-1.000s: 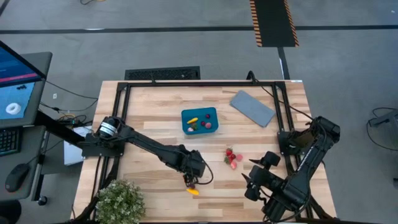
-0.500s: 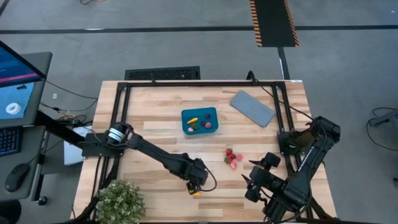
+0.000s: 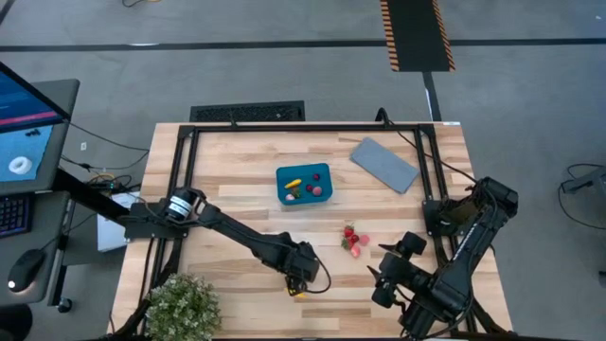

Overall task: Pick and placing Produce into tupperware
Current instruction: Put the red strawberry into the blue bin

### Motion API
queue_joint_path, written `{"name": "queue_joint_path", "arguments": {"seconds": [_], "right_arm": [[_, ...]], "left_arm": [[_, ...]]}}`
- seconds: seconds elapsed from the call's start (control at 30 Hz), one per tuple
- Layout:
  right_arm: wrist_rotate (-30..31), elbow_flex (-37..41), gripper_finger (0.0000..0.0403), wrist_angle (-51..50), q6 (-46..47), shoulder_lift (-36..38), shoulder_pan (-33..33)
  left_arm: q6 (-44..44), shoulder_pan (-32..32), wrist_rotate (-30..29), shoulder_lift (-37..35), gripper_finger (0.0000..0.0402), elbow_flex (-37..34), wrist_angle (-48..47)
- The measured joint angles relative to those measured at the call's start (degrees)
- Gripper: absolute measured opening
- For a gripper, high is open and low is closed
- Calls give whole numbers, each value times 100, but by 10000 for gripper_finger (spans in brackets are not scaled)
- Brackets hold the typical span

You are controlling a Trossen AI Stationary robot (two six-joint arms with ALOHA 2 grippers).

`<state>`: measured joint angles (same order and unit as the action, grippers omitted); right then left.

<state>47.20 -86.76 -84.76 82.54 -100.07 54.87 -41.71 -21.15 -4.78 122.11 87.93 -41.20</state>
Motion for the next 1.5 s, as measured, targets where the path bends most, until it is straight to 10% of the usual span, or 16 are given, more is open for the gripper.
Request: {"name": "queue_joint_path", "arguments": {"seconds": [1.5], "right_arm": [[-63,2,317,62,-50,0,-26]], "left_arm": [[458,359,269,-16,6,4,-287]]}}
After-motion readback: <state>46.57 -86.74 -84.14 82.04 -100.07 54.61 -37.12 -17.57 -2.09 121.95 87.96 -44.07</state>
